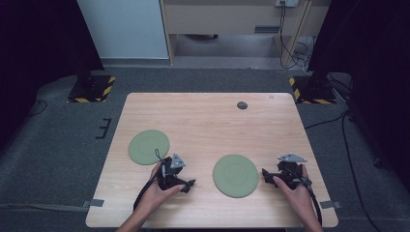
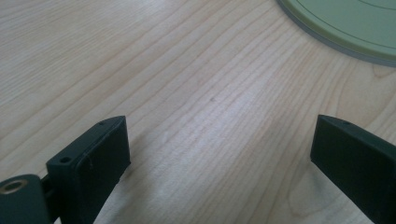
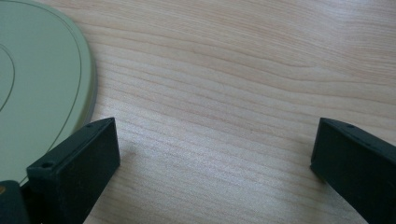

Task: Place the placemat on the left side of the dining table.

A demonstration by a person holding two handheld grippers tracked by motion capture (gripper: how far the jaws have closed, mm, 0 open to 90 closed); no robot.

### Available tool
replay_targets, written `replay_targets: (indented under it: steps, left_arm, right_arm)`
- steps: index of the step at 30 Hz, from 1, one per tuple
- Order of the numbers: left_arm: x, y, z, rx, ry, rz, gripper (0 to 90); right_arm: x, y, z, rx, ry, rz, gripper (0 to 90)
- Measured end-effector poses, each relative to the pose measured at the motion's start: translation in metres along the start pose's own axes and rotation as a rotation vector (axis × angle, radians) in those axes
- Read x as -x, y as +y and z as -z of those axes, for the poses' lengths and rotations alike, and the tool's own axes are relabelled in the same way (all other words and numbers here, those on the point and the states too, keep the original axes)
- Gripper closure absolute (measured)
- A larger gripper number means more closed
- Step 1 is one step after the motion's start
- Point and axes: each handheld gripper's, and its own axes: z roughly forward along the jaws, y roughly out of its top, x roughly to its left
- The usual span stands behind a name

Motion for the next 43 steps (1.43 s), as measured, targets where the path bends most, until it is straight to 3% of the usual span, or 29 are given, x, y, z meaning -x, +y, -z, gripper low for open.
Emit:
replay_targets:
  steps: [12,24,33,43]
  left_arm:
    - [0.011,-0.001,-0.004,0.002,-0.018,-0.018,3.5]
    - [0.020,0.011,-0.016,0.009,-0.013,-0.048,3.3]
    - [0.019,0.010,-0.022,0.047,-0.023,-0.038,0.4]
    - [0.020,0.011,-0.022,0.045,-0.018,-0.032,0.0]
  right_arm:
    - [0.000,0.000,0.000,0.000,0.000,0.001,1.4]
    - [0.000,0.000,0.000,0.001,0.001,0.002,1.4]
    - [0.000,0.000,0.000,-0.001,0.002,0.003,1.4]
    - [0.000,0.000,0.001,-0.002,0.002,0.001,1.4]
